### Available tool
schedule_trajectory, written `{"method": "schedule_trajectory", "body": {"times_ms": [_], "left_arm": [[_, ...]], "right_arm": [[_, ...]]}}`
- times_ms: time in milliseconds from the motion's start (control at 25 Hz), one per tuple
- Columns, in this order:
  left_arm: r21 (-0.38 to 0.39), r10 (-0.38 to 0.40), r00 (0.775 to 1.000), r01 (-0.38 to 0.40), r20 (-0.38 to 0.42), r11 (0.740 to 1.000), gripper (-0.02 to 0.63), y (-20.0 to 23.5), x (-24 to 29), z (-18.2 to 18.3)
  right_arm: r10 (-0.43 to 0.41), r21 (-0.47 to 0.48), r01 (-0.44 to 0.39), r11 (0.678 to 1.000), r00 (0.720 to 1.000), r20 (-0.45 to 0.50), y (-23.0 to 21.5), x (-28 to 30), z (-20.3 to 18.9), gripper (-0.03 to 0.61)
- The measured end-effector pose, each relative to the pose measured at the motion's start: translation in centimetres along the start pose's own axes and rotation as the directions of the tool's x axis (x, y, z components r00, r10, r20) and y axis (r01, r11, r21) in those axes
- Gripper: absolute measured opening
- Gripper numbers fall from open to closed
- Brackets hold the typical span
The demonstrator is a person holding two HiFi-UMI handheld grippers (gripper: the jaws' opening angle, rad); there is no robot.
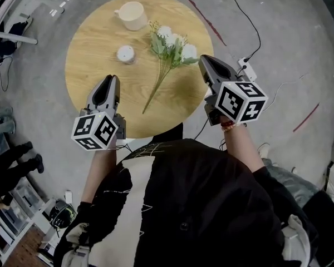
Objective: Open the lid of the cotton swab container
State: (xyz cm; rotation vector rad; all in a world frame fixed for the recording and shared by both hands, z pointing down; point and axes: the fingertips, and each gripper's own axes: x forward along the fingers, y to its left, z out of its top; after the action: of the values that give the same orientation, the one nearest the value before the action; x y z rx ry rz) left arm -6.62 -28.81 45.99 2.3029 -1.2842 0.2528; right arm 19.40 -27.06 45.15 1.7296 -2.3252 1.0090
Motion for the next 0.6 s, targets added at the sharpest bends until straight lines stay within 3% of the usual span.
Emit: {"method": "schedule_trajectory", "body": {"times_ms": [80,320,600], "left_arm": [[-0.008,-0.016,0.999,0.016,-0.028,1.000,0.149,0.2,0.7,-0.9],[-0.002,-0.031,0.993,0.031,-0.114,1.000,0.249,1.1,3.1,-3.1],[0.056,-0.025,0.987,0.035,-0.161,0.998,0.302,1.7,5.4,-4.2]], "right_arm": [[-0.007,0.008,0.007,1.000,1.000,-0.004,-0.4,0.4,-0.1,0.006],[-0.025,-0.011,0.025,1.000,1.000,-0.002,-1.1,0.9,1.2,0.006],[-0.047,-0.024,0.047,0.999,0.999,-0.024,-2.0,1.2,1.4,0.006]]}}
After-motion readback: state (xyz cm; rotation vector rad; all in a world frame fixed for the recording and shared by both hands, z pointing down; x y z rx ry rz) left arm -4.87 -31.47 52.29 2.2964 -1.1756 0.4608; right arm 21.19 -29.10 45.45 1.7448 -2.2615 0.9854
